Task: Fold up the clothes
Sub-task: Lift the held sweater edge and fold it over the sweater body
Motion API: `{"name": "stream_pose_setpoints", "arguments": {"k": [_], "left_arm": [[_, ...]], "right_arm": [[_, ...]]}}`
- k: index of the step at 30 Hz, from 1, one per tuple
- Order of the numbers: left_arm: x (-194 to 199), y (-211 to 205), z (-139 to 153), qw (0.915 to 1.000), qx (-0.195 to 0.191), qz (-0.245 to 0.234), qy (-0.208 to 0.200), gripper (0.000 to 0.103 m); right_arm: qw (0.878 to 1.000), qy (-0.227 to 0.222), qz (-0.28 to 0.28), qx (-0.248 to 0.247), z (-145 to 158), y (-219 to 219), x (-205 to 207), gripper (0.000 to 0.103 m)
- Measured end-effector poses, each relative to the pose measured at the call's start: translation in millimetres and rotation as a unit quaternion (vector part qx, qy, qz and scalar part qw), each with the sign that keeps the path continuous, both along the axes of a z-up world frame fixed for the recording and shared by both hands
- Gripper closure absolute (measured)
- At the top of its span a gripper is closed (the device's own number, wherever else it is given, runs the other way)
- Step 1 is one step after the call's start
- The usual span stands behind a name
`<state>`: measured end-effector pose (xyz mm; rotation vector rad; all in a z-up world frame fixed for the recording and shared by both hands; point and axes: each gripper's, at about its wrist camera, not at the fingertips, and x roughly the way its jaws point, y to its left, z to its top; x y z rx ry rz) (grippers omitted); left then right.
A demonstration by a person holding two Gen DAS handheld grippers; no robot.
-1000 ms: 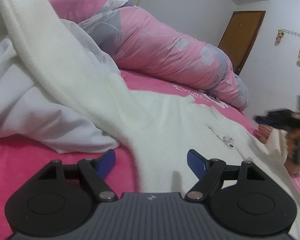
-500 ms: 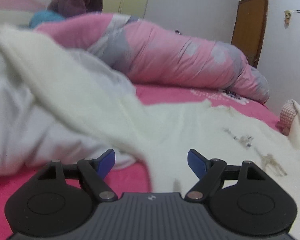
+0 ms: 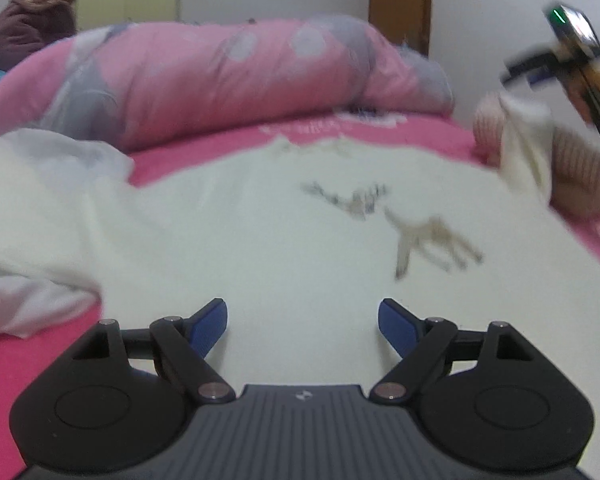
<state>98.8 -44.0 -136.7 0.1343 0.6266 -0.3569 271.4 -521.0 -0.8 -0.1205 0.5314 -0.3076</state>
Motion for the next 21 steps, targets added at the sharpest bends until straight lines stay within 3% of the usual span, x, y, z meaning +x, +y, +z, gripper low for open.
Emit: {"name": "stream_pose_setpoints", "arguments": {"k": [5,7,8,10,11,14,16,19,21], "left_arm": [[0.5,4.8,-5.0,1.0,-0.007,0.003,0.006,0.015],[0.9,3.5,-5.8,1.0,-0.002,0.003,0.003,0.014],[1.2,2.8,-6.2,1.0,0.0,0.003,0.002,0.014],[2.5,4.2,-6.7,1.0,-0.004,0.003,0.004,0.013],[3.7,4.4,-6.8,1.0,-0.006,0.003,0.006,0.013],[3.8,4.0,-6.6,1.0,-0.005,0.002,0.005,0.013],[3.6,3.6,-6.8,1.0,-0.005,0.002,0.005,0.013],[3.2,2.8,-7.0,1.0,-0.006,0.003,0.005,0.013],[3.4,2.7,-7.3,1.0,-0.006,0.003,0.005,0.013]], "right_arm": [[0.995,0.015,-0.059,0.075,-14.8,-42.6,46.7,0.042],[0.992,0.018,-0.074,0.098,-22.9,-57.2,46.7,0.054],[0.991,0.019,-0.082,0.106,-26.9,-63.8,45.1,0.071],[0.985,-0.007,-0.083,0.149,-28.6,-78.6,29.6,0.092],[0.98,-0.027,-0.084,0.179,-27.2,-86.3,19.7,0.098],[0.961,-0.089,-0.087,0.248,-19.9,-105.2,-14.9,0.099],[0.938,-0.154,-0.073,0.302,-11.4,-118.2,-48.2,0.099],[0.882,-0.271,-0.037,0.383,-2.5,-137.0,-113.2,0.099],[0.845,-0.326,-0.031,0.423,-7.8,-148.7,-152.7,0.099]]}}
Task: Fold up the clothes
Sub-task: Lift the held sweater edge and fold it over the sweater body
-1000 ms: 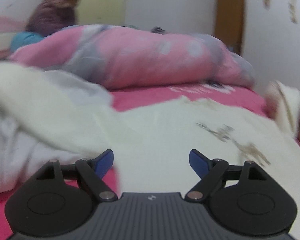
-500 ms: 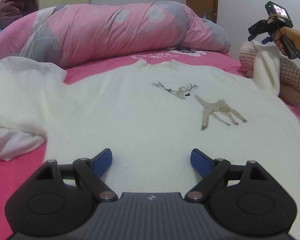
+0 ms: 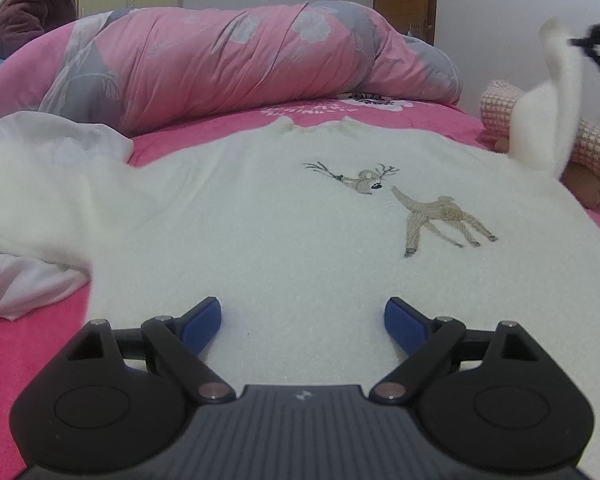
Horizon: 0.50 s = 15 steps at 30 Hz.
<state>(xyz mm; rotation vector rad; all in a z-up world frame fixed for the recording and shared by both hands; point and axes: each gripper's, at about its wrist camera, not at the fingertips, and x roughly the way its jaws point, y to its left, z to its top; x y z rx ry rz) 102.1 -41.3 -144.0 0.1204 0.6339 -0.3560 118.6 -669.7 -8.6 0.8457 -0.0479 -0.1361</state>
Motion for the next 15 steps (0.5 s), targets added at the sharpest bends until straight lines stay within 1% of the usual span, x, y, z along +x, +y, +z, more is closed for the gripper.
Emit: {"name": "stream_pose_setpoints", "arguments": {"k": [2,3,4,6,8,9,11,15], "left_arm": [[0.3,0.3,-0.6,1.0,0.0,0.0,0.0,0.013],[0.4,0.3,-0.7,1.0,0.0,0.0,-0.001,0.013],[0.5,0.2,-0.7,1.0,0.0,0.0,-0.001,0.013],[1.0,1.0,-0.5,1.0,0.0,0.0,-0.001,0.012],[1.6,1.9,-0.3,1.0,-0.001,0.0,0.0,0.012],[1.7,1.9,-0.3,1.0,-0.001,0.001,-0.001,0.012],[1.8,1.9,-0.2,1.0,-0.001,0.001,-0.001,0.012],[2.6,3.2,-0.2,1.0,-0.005,0.001,0.0,0.012]], "right_arm": [[0.996,-0.053,-0.005,0.077,-19.9,-13.5,-31.8,0.099],[0.99,-0.075,-0.011,0.116,-32.1,-19.6,-45.2,0.099],[0.986,-0.09,-0.014,0.142,-41.6,-24.1,-53.9,0.099],[0.978,-0.105,-0.017,0.178,-53.6,-29.0,-62.2,0.099],[0.971,-0.126,-0.005,0.202,-56.4,-26.1,-60.6,0.099],[0.97,-0.135,0.002,0.204,-53.1,-21.8,-59.3,0.099],[0.97,-0.15,0.028,0.192,-40.2,-6.8,-52.6,0.099],[0.974,-0.145,0.108,0.137,-0.3,43.7,-31.7,0.099]]}}
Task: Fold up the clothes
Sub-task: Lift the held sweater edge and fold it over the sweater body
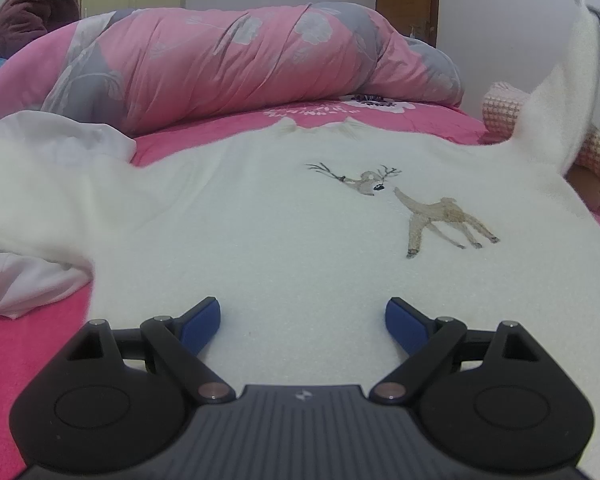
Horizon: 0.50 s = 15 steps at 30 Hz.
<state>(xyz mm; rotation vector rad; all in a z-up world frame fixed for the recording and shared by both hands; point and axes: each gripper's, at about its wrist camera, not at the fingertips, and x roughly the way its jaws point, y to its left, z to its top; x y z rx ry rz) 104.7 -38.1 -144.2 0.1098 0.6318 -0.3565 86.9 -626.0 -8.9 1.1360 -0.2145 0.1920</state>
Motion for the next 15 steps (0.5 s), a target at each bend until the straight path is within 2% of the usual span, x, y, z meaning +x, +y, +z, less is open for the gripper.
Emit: {"name": "stream_pose_setpoints", "arguments": {"k": [4,6,8,11,13,14,15], "left_arm": [[0.7,1.8,-0.6,1.0,-0.006,0.0,0.001,0.012],[0.7,2.5,-0.9,1.0,-0.008,0.0,0.001,0.012],[0.8,3.3,-1.0,0.9999,-0.011,0.0,0.001,0.012],[0.9,4.6,-1.0,0.9999,-0.014,-0.001,0.001,0.012],[1.2,5.3,-1.2,0.9999,-0.017,-0.001,0.001,0.012],[1.2,5.8,-1.2,0.9998,-0.019,-0.001,0.001,0.012],[1.3,6.3,-1.2,0.9998,-0.02,-0.001,0.001,0.012]], "right_arm": [[0.992,-0.01,0.097,-0.08,40.0,78.6,17.1,0.099],[0.98,-0.011,0.154,-0.123,52.9,129.6,28.3,0.099],[0.964,-0.004,0.207,-0.168,58.0,182.2,39.0,0.099],[0.929,0.015,0.28,-0.243,45.9,270.6,55.3,0.099],[0.902,0.04,0.317,-0.291,24.7,322.9,65.8,0.099],[0.883,0.063,0.339,-0.318,7.7,351.5,72.0,0.098],[0.857,0.097,0.365,-0.35,-11.2,379.5,78.9,0.095]]}}
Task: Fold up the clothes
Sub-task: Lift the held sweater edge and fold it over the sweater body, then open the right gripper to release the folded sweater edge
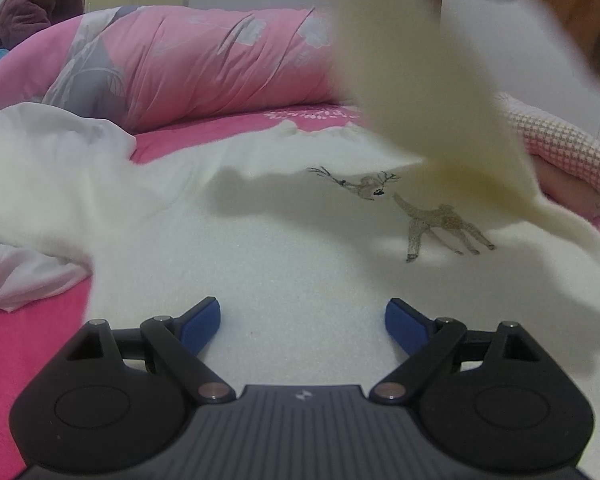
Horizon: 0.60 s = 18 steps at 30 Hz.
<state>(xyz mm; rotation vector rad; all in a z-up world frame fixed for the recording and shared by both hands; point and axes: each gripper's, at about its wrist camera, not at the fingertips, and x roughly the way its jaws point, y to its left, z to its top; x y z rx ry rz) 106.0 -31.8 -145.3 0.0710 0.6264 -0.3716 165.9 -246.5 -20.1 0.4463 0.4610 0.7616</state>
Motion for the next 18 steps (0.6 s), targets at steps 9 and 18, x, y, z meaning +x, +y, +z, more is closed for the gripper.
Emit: {"name": "stream_pose_setpoints", "arguments": {"k": [9,18], "left_arm": [[1.3,5.5,0.0,0.9998,-0.019,-0.004,0.004,0.012],[3.2,11.6,1.6,0.9989,-0.043,-0.005,0.014,0.012]], "right_arm": [[0.979,0.172,0.057,-0.09,-47.2,37.9,17.5,0.073],[0.965,0.103,-0.24,0.001,-35.2,-175.0,-81.1,0.058]]}}
